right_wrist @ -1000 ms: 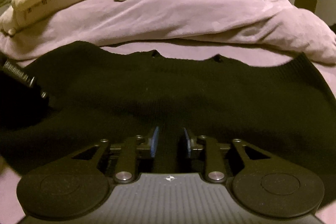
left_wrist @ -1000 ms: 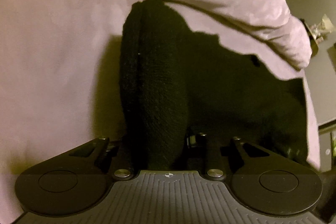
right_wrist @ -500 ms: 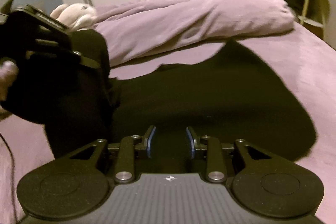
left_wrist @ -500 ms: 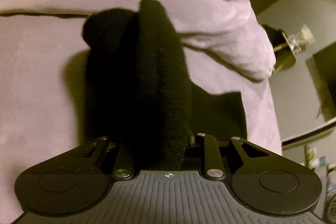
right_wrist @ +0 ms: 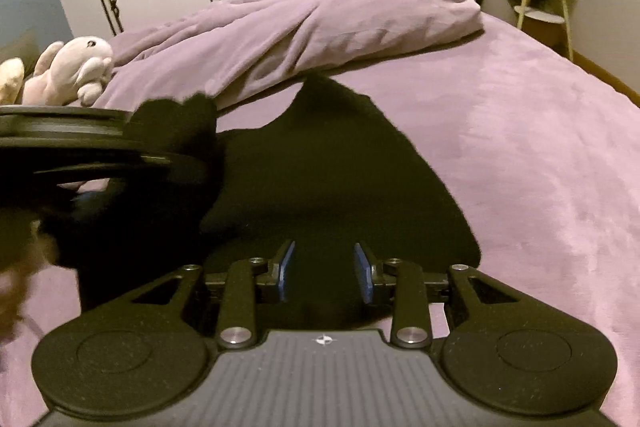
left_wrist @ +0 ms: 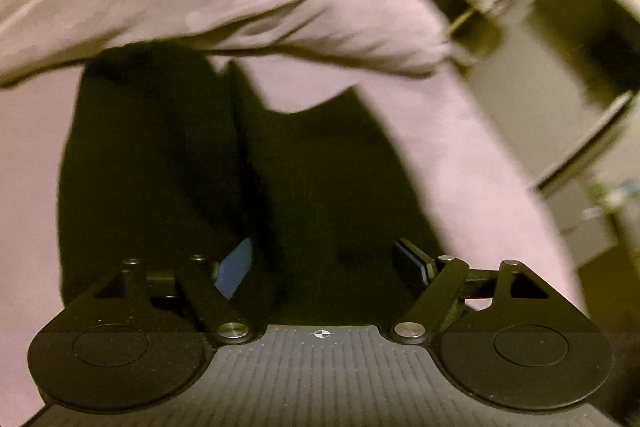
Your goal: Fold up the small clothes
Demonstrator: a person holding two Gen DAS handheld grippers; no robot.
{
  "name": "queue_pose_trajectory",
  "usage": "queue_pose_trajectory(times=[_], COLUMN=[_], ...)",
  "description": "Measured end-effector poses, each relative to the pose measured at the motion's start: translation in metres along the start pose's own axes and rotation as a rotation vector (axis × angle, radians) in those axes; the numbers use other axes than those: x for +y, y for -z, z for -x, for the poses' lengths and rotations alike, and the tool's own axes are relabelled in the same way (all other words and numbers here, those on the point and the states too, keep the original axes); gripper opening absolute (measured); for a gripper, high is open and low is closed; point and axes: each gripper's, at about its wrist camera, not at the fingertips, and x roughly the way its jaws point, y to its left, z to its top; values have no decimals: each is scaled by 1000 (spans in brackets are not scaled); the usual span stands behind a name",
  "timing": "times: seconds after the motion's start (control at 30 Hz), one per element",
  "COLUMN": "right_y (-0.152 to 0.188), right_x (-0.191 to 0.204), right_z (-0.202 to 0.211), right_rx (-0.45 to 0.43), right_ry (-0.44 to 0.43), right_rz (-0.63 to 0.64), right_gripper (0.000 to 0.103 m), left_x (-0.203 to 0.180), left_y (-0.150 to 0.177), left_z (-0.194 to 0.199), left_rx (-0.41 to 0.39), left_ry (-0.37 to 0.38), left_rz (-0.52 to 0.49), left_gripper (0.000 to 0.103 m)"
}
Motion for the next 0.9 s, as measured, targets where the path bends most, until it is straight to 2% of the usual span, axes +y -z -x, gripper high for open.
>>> queue_pose_trajectory(times=[0.07, 0.1, 0.17, 0.27, 0.3, 0.4, 0.47, 0.5, 0.63, 0.7, 0.8, 0.83, 0.87, 0.9], right_y=[-5, -8, -13, -24, -27, -30, -28, -26, -9, -7, -22, -29, -34, -42], right_x=[3, 6, 16, 32, 39, 57, 61, 59, 41, 34, 37, 36, 36, 36], right_z=[2, 3, 7, 8, 6, -8, -26, -41, -69, -67, -58, -57, -57, -62], right_rx=[-14, -23, -45, -85, -93, -64, 20, 98, 243, 252, 216, 197, 181, 174], right_ry=[-18, -28, -51, -109, -138, -228, -271, -279, -178, -175, -160, -185, -218, -260], right_rz=[4, 14, 36, 59, 70, 96, 87, 72, 111, 122, 115, 77, 35, -9], right_gripper=[33, 33, 33, 33, 33, 33, 32, 31, 26, 25, 24, 30, 39, 44], left_x=[9, 15, 33, 66, 77, 102, 113, 115, 120, 118, 110, 109, 107, 108], left_y=[9, 12, 21, 31, 33, 38, 41, 37, 40, 44, 44, 45, 44, 45], left_z=[36, 45, 66, 73, 71, 57, 45, 35, 5, -5, -14, -14, -15, -14], left_rx=[-25, -43, -71, -78, -72, -47, -32, -15, 70, 103, 120, 120, 121, 123], left_ry=[84, 83, 6, -189, -229, -285, -273, -267, -238, -219, -219, -224, -222, -221], left_rz=[45, 67, 109, 155, 175, 227, 251, 262, 270, 251, 213, 206, 201, 200], left_gripper=[83, 86, 86, 85, 85, 84, 84, 84, 84, 84, 84, 84, 84, 84])
